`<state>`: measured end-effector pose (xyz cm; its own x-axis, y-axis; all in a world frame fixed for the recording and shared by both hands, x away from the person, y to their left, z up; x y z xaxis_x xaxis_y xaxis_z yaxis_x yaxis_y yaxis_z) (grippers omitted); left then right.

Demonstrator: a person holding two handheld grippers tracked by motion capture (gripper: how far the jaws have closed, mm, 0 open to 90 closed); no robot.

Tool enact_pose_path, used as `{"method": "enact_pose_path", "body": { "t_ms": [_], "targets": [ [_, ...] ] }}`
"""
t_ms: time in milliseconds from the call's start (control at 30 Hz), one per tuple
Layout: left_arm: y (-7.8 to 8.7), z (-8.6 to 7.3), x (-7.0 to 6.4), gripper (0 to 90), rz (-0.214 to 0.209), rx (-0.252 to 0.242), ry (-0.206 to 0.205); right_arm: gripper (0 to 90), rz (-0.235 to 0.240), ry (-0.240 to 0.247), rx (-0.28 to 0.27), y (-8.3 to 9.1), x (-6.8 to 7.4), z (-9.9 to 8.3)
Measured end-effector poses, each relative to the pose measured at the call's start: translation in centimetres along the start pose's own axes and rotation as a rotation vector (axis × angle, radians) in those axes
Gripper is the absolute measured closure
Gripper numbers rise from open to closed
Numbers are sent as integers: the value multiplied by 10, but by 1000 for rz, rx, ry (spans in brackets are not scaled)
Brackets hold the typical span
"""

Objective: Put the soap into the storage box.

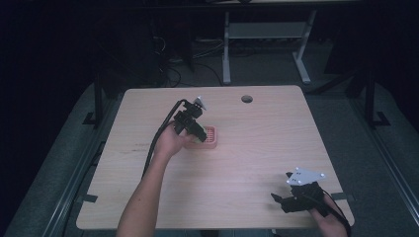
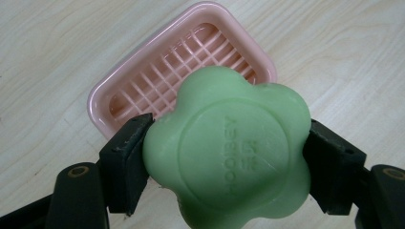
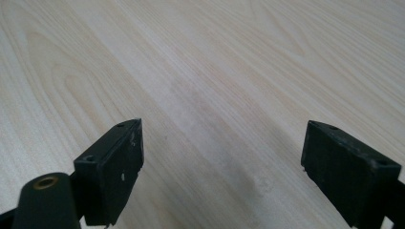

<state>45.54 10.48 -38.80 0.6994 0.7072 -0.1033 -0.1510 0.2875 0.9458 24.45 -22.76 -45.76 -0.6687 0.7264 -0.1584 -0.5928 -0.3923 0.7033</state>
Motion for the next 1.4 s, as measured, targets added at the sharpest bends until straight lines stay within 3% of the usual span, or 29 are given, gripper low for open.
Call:
{"method": "enact_pose_path", "body": {
  "t_ms": [300, 967, 1400],
  "targets": [
    [-8, 8, 6, 264, -5, -10, 29, 139, -1, 3, 1, 0, 0, 0],
    [-40, 20, 17, 264, 1, 29, 80, 139, 0, 1, -1, 0, -1, 0],
    [-44, 22, 17, 262, 18, 29, 97, 139, 0, 1, -2, 1, -1, 0]
  ]
}}
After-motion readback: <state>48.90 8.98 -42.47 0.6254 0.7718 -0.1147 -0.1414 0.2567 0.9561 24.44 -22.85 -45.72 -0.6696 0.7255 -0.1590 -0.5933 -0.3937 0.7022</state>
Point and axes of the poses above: each handheld gripper's, and its own axes: y roughly backward along the jaws, z roughly out of its top, x roughly to its left, the point moved 1 cm from there along -y, roughly forward along the jaws, and after that the axes turned 4 degrees about -z, right-handed, at the moved point
